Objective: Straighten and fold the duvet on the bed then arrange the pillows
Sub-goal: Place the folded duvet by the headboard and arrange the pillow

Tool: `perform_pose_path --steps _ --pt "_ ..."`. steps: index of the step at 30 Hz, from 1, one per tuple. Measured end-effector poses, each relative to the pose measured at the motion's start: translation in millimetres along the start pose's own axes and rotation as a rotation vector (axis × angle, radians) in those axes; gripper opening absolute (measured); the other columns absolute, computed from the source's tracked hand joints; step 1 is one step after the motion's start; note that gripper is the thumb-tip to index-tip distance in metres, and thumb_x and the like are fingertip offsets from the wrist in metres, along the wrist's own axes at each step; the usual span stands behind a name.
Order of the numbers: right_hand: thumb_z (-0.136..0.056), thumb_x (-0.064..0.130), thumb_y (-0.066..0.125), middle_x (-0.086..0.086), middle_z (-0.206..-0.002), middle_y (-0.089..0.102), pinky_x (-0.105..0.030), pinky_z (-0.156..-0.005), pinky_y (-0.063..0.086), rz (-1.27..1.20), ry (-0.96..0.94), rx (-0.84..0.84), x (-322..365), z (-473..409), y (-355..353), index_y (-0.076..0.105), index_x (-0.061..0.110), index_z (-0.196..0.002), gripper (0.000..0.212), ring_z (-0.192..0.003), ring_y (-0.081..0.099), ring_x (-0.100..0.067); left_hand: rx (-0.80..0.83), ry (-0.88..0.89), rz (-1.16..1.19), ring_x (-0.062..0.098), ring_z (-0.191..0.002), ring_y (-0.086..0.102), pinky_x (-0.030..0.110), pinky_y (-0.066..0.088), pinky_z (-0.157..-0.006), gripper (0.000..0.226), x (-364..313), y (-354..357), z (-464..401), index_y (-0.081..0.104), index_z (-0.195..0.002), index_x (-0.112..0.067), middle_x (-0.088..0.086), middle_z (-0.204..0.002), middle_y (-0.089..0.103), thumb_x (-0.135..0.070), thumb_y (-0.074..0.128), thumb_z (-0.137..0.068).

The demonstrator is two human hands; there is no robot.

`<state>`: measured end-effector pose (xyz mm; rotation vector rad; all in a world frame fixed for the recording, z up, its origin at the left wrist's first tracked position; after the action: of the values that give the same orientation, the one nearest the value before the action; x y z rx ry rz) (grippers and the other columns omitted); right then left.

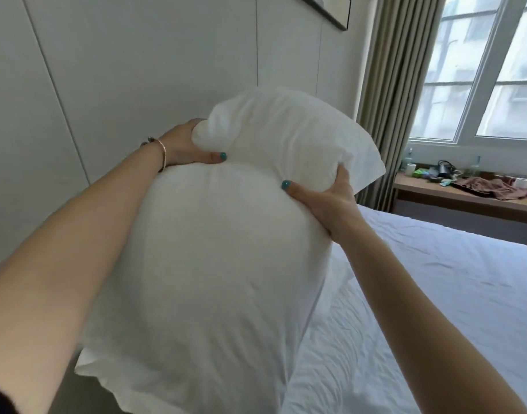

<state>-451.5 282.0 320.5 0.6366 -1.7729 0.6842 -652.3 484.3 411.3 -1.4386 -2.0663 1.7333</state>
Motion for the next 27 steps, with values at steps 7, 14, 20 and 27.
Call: perform_pose_path --steps 7,14,20,27 --pt "-0.047 0.082 0.07 -0.011 -0.151 0.033 -0.05 -0.109 0.037 0.256 0.562 0.22 -189 54 110 -0.013 0.04 -0.147 0.137 -0.132 0.042 -0.036 0.439 -0.532 -0.184 0.036 -0.147 0.007 0.054 0.006 -0.117 0.087 155 199 47 -0.003 -0.146 -0.055 0.004 -0.162 0.004 -0.091 0.017 -0.07" --pt "-0.065 0.089 0.048 -0.009 -0.156 -0.009 -0.06 -0.115 0.008 0.674 0.6 0.197 -193 7 101 0.005 0.026 -0.151 0.115 -0.143 0.001 -0.04 0.504 -0.645 -0.17 0.04 -0.146 0.001 0.063 0.002 -0.111 0.067 175 239 50 0.003 -0.14 -0.065 0.004 -0.162 0.003 -0.079 0.015 -0.075" --pt "-0.08 0.083 0.028 0.005 -0.162 -0.006 -0.061 -0.112 -0.008 0.998 -0.051 0.195 -121 -140 150 0.02 0.047 -0.147 0.077 -0.148 -0.011 -0.028 0.379 -0.589 -0.183 0.041 -0.145 -0.011 0.071 -0.006 -0.107 0.068 140 231 0 0.013 -0.142 -0.058 0.007 -0.162 0.0 -0.081 0.01 -0.077" --pt "-0.07 0.091 0.009 0.012 -0.161 -0.011 -0.07 -0.107 -0.006 1.259 0.079 0.322 -271 -190 182 -0.007 0.06 -0.143 0.081 -0.148 -0.013 -0.029 0.288 -0.599 -0.257 0.039 -0.145 -0.012 0.072 -0.014 -0.102 0.083 184 314 -5 -0.005 -0.141 -0.06 0.006 -0.161 -0.01 -0.093 0.015 -0.068"
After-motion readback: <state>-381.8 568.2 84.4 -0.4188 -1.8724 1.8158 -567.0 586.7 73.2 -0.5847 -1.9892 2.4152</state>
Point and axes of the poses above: each hand's wrist, its own z-axis away from the middle knuckle, its own y-axis out of the palm, x = y × z, the point moved 5 cm from there along -z, towards the middle knuckle
